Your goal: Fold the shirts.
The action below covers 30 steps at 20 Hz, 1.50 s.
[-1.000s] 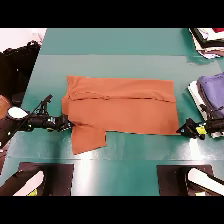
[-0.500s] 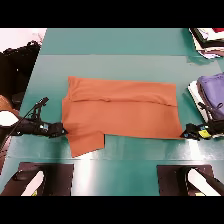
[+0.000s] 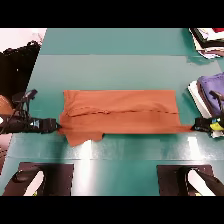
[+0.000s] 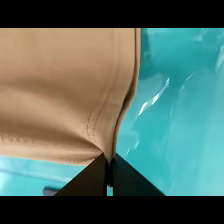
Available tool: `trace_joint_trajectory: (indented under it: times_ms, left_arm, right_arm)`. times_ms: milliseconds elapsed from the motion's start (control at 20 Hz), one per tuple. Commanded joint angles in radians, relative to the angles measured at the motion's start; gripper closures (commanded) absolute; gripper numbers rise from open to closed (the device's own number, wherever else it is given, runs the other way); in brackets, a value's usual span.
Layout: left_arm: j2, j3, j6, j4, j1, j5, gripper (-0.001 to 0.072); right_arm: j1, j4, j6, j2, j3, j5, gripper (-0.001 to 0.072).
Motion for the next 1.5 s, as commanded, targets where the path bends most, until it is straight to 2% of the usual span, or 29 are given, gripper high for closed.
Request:
trace_joint_trajectory:
  times_ms: [0, 150, 300, 500, 550, 600, 650, 750, 800, 900, 1000, 1100, 1250, 1400, 1450]
  left_arm:
    - [-0.149, 0.085, 0.081, -0.043, 0.001, 0.136, 0.0683]
    - [-0.393, 0.216, 0.114, -0.063, 0.001, 0.208, 0.0682]
    - [-0.628, 0.38, 0.143, -0.085, 0.001, 0.225, 0.0682]
    - [-0.811, 0.513, 0.139, -0.164, 0.001, 0.27, 0.0678]
    - [-0.827, 0.531, 0.139, -0.166, 0.001, 0.286, 0.0496]
    - [-0.83, 0.542, 0.129, -0.167, 0.001, 0.306, 0.0224]
    - [-0.829, 0.555, 0.117, -0.167, 0.001, 0.307, 0.0147]
    - [-0.822, 0.586, 0.113, -0.167, 0.001, 0.257, 0.0149]
    - [-0.821, 0.603, 0.114, -0.167, 0.001, 0.216, 0.0224]
    - [-0.821, 0.618, 0.119, -0.183, 0.001, 0.163, 0.0497]
    - [-0.821, 0.617, 0.142, -0.225, 0.001, 0.153, 0.068]
    - [-0.822, 0.617, 0.141, -0.255, -0.021, 0.156, 0.0681]
    - [-0.826, 0.617, 0.14, -0.253, -0.124, 0.199, 0.0681]
    - [-0.828, 0.617, 0.134, -0.253, -0.254, 0.31, 0.0682]
    - [-0.83, 0.617, 0.129, -0.249, -0.296, 0.354, 0.0682]
  right_arm:
    - [0.099, -0.007, 0.035, -0.174, 0.158, -0.071, 0.0699]
    - [0.143, -0.006, 0.059, -0.344, 0.314, -0.093, 0.0698]
    - [0.162, -0.006, 0.06, -0.475, 0.464, -0.092, 0.0698]
    - [0.156, 0.055, 0.06, -0.62, 0.621, -0.09, 0.0694]
    - [0.145, 0.102, 0.059, -0.649, 0.65, -0.092, 0.0626]
    - [0.138, 0.151, 0.058, -0.675, 0.678, -0.092, 0.0412]
    - [0.121, 0.182, 0.058, -0.694, 0.697, -0.087, 0.025]
    - [0.092, 0.201, 0.055, -0.704, 0.701, -0.063, 0.0231]
    - [0.072, 0.203, 0.044, -0.701, 0.687, -0.053, 0.0231]
    - [0.029, 0.204, 0.025, -0.695, 0.639, -0.027, 0.023]
    - [-0.012, 0.205, 0.0, -0.697, 0.571, -0.021, 0.0223]
    - [-0.042, 0.231, -0.037, -0.697, 0.49, -0.058, 0.0183]
    - [-0.055, 0.34, -0.091, -0.698, 0.393, -0.141, 0.0184]
    - [-0.02, 0.403, -0.108, -0.729, 0.374, -0.155, 0.0189]
    - [-0.002, 0.421, -0.108, -0.741, 0.374, -0.157, 0.023]
